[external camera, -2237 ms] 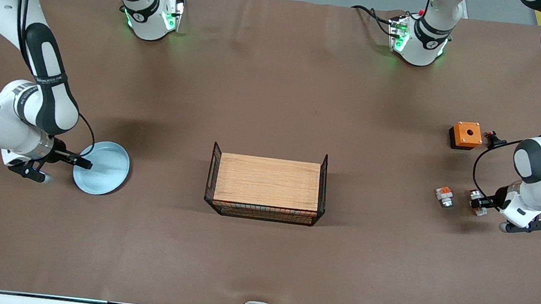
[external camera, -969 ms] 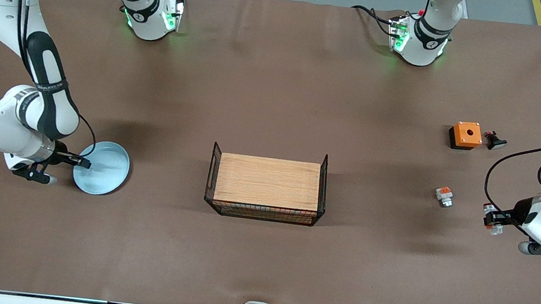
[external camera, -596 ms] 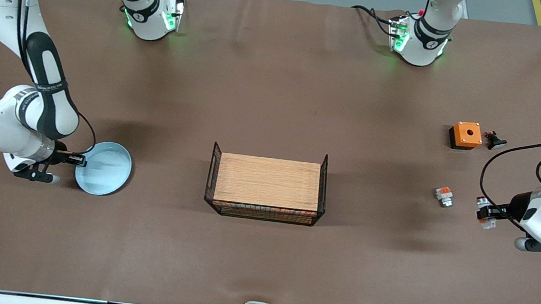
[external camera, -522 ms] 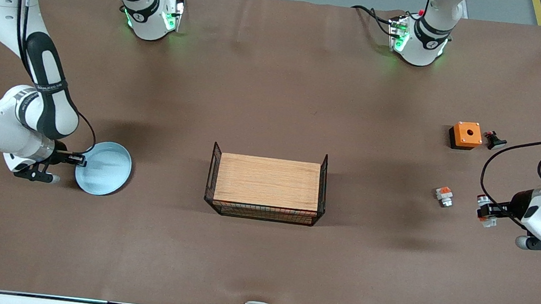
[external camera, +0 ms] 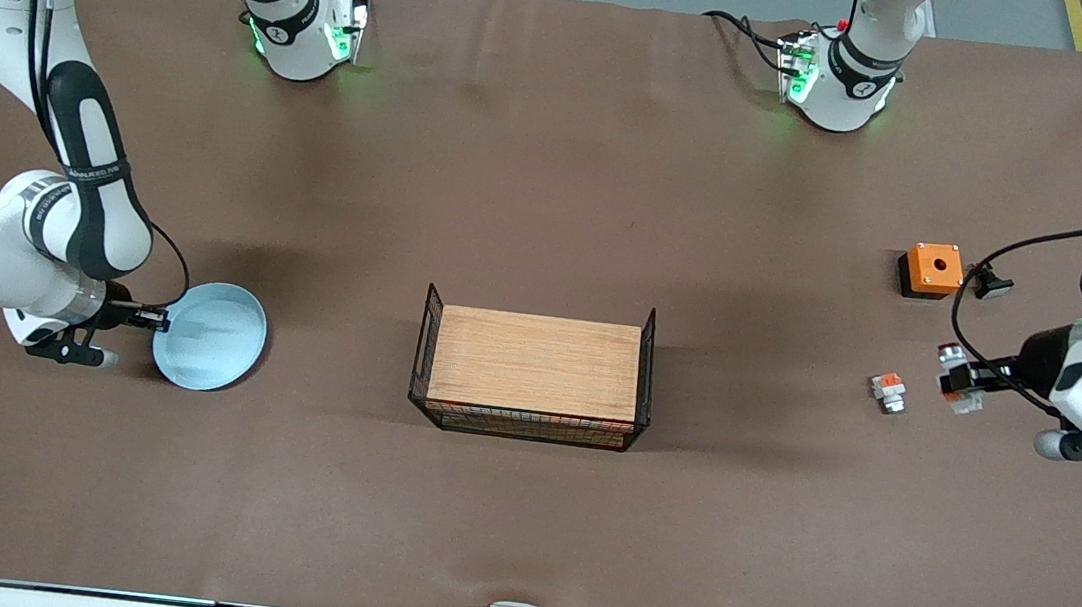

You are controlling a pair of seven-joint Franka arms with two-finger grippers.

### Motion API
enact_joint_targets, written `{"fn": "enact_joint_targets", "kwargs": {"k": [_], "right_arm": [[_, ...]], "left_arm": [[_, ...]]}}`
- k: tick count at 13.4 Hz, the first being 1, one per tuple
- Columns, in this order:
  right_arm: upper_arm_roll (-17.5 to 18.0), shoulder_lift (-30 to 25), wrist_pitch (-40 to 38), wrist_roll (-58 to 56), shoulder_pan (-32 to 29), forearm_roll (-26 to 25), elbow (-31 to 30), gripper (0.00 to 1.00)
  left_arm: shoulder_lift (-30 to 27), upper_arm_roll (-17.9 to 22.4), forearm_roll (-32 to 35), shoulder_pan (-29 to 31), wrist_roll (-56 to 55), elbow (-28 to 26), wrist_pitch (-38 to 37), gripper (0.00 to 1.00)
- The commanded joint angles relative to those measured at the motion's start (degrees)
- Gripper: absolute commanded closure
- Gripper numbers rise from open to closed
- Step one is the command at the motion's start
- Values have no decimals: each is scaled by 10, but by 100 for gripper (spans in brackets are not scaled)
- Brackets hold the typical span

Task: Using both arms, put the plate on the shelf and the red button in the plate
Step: 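Lift the plate with the right gripper while the left gripper lifts the button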

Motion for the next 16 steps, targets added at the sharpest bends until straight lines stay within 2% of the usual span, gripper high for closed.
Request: {"fn": "enact_joint_targets", "kwargs": {"k": [1,6,9,11,13,16], "right_arm": [[6,-56,-59,-16,-4,13,-7,95],[7,-175,-219,14,7,9,-6,96],[8,-268,-335,188,67,-30,-6,96],[9,-308,-388,274,102,-33,-5,97],[10,-331,-418,335,150,-32,-1,99],[10,-341,-460,497,239,-30,27,100]], "left_arm": [[-26,-22,-10,2,-29,-9,-30,100],[-39,-44,-10,2,-35,-13,-57,100],[-49,-77,-9,2,-97,-19,-58,100],[-49,-84,-9,2,-100,-19,-58,100],[-49,-87,-9,2,-100,-21,-59,100],[-49,-92,-8,2,-101,-26,-59,100]]}}
